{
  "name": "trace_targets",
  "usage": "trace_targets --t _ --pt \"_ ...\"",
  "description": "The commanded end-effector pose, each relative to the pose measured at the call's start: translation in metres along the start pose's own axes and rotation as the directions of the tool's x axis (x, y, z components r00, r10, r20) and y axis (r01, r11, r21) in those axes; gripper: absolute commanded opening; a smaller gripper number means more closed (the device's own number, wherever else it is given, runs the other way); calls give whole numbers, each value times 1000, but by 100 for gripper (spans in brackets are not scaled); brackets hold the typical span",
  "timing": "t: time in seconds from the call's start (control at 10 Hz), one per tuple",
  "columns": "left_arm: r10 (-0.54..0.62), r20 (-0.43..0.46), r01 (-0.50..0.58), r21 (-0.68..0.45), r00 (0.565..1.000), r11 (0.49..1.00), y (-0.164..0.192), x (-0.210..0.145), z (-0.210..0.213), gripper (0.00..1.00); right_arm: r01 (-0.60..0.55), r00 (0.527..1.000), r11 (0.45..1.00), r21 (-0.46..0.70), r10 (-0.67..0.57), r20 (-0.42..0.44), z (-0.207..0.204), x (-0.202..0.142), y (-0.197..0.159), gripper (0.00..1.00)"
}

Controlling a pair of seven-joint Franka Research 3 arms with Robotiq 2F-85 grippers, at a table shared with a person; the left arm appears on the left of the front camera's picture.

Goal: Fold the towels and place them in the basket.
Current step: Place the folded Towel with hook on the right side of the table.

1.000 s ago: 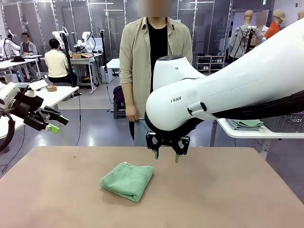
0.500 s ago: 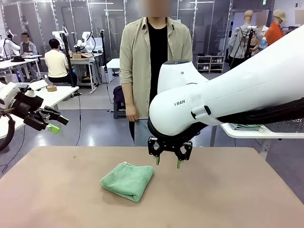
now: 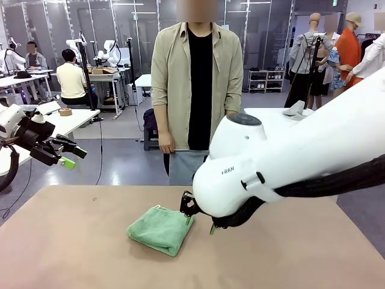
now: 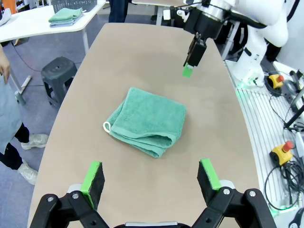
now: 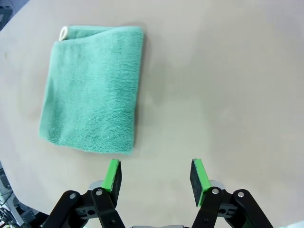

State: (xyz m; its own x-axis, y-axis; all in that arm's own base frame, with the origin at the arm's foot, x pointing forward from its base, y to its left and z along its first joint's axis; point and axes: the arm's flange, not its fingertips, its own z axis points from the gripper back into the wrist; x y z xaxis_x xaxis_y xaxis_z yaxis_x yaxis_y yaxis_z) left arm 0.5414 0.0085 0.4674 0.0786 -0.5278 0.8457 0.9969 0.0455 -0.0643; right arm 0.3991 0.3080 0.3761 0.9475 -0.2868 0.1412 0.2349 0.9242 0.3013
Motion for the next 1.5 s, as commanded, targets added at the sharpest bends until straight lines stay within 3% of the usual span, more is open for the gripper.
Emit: trace_targets --t 0.0,0.5,1.4 --pt "18 -8 -18 -1 1000 1000 1 3 1 100 8 1000 997 83 -9 18 -23 -4 3 74" --pt "18 -8 -18 -1 1000 1000 1 3 1 100 28 998 993 116 -34 55 -65 9 20 74" --pt "18 -8 -18 -1 1000 1000 1 3 1 100 70 993 992 101 -78 86 -99 16 41 74"
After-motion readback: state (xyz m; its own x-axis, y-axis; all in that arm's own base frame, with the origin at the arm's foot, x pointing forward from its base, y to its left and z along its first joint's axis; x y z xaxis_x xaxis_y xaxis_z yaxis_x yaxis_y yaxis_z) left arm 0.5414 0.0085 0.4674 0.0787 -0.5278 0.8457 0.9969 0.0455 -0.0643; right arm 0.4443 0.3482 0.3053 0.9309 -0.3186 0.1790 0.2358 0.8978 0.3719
